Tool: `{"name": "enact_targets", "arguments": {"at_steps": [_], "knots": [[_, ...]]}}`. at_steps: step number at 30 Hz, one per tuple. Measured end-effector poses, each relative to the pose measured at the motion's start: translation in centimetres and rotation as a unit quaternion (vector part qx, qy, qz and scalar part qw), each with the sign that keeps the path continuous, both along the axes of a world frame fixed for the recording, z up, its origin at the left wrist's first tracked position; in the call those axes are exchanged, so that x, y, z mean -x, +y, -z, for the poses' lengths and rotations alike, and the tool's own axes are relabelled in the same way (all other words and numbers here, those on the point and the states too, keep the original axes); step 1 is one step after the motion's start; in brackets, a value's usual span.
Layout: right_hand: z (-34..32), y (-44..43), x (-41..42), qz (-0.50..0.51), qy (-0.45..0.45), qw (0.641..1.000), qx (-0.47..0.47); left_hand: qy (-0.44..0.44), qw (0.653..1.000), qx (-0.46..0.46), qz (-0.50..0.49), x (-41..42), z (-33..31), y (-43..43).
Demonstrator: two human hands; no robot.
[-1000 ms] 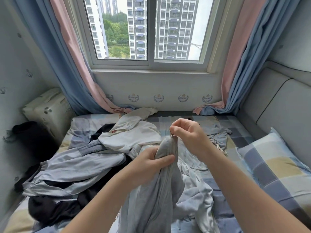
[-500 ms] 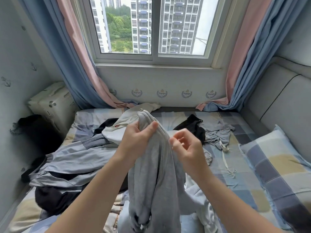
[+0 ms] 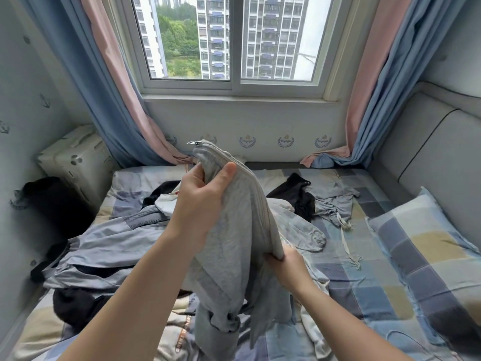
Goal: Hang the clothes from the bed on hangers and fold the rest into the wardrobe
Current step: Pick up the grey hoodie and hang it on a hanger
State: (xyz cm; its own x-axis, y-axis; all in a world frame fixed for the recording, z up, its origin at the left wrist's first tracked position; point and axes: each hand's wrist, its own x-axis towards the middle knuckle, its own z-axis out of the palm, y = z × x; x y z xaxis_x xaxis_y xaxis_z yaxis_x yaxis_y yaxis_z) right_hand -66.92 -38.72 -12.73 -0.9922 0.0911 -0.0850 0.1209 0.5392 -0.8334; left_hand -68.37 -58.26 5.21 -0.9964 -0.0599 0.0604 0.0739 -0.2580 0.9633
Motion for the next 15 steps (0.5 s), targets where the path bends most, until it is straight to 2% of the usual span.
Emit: {"name": "enact_targets", "arguments": {"at_steps": [4,8,12,15], "knots": [[-0.1,1.8,1.3,0.036,-0.032,0.998,0.042,-0.021,0.992,0.120,-0.021,1.9,2.1,-1.8],[-2.2,2.4,1.9,0.042,0.014,0.992,0.116,-0.077,0.965,0.251,-0.010,3.5,5.6,-3.2],[-4.5,1.6,1.6,0.003,0.059,0.988,0.140,-0.149,0.902,0.396,0.084,3.4,9.5,-3.2],[-6.5,0.7,1.4,-0.018,0.087,0.984,0.154,-0.150,0.882,0.418,0.160,2.5,10.6,-2.3]]}}
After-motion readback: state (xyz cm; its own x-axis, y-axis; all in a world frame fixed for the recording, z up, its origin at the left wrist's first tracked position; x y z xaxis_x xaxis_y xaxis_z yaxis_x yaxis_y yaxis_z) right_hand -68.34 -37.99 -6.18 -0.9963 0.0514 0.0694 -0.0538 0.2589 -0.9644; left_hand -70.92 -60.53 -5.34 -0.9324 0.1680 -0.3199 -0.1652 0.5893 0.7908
